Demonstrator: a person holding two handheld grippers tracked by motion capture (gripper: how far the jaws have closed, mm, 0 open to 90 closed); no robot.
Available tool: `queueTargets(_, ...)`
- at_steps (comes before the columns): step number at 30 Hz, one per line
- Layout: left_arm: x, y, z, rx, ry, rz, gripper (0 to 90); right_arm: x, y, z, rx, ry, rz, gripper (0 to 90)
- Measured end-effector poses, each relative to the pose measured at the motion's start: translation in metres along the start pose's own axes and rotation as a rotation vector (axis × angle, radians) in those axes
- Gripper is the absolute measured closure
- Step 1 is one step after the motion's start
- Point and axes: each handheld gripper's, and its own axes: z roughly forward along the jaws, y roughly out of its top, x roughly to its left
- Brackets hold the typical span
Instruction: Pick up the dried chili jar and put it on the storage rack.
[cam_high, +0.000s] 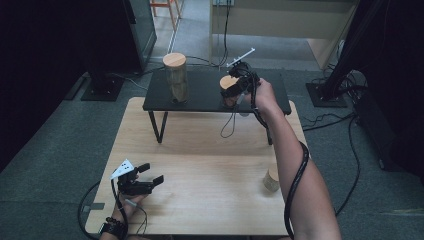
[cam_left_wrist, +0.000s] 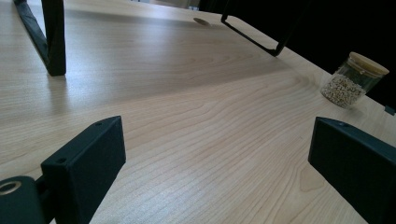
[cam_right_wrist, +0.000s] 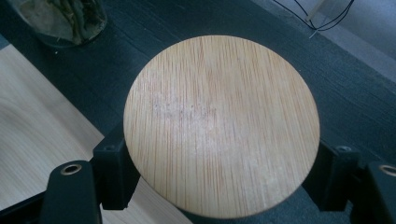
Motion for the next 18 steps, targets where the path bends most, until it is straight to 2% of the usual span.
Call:
queueTargets(9,0.000,0.000,0.001,0.000,-0.001,0.003,4.0,-0.005,0.003,0.009,-0.017,0.012,0.032,25.3)
queueTargets(18,0.000,-0.001,0.000,-0.003,0.001,0.004,4.0,-0.001,0.004,0.016,-0.033,-0.006,0.055,25.0)
